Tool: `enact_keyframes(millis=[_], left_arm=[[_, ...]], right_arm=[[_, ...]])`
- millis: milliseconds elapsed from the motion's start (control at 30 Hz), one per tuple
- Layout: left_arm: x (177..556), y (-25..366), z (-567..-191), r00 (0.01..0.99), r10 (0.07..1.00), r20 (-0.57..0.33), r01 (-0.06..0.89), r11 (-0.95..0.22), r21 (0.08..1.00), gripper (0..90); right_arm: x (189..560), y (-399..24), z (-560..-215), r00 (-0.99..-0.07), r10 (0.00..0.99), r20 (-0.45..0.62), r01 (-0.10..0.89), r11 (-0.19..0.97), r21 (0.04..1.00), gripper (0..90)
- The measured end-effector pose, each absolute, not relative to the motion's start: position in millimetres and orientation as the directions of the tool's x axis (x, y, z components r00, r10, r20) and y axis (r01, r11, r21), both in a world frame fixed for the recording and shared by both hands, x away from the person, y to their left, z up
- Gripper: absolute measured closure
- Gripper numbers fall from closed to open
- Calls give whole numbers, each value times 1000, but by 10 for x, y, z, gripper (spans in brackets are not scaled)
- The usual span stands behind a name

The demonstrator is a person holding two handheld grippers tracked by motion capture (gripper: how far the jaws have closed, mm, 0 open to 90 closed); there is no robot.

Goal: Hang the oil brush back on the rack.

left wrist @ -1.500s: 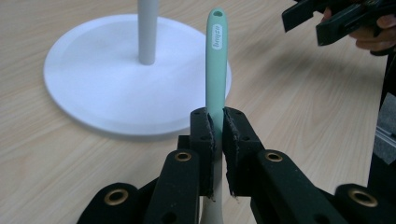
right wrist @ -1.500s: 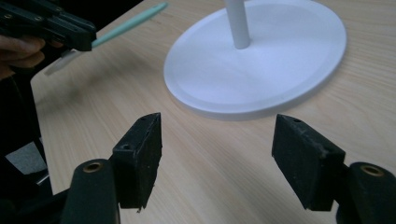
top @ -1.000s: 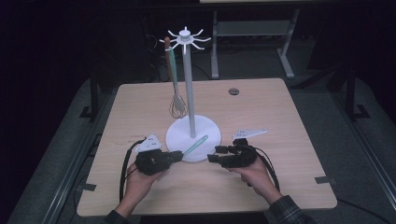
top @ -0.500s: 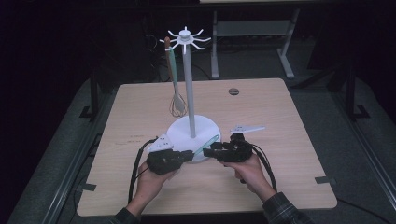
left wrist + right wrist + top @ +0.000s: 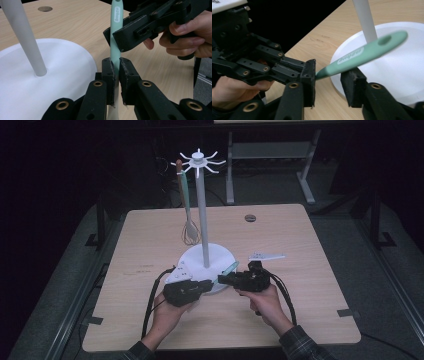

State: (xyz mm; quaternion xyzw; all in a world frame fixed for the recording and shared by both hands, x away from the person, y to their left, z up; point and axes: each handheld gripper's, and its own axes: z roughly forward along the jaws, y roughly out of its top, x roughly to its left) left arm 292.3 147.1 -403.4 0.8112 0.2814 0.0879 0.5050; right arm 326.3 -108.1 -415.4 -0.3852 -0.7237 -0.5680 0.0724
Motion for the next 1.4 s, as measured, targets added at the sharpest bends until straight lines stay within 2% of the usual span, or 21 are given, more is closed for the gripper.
enact_keyframes(millis=[367,633,800,933,1400], left_arm=[[2971,1431,-4050,830,540,-141,362,-330,872,824],[2992,1436,-4033,844,515,-151,355,-324,877,813],[2994,1487,-4018,852,501,-151,359,-350,865,749],[3000,1564,-4021,860,484,-161,376,-388,841,657],[2943,1911,-4110,851,510,-124,397,-470,788,390]], right_arm=[[3277,-1085,-4110,-710,426,560,630,30,776,827],[3269,-1068,-4062,-728,414,546,610,29,792,845],[3262,-1067,-4033,-743,408,530,595,38,803,845],[3283,-1085,-4002,-747,416,519,586,40,810,846],[3309,-1122,-3810,-803,420,424,509,110,854,845]])
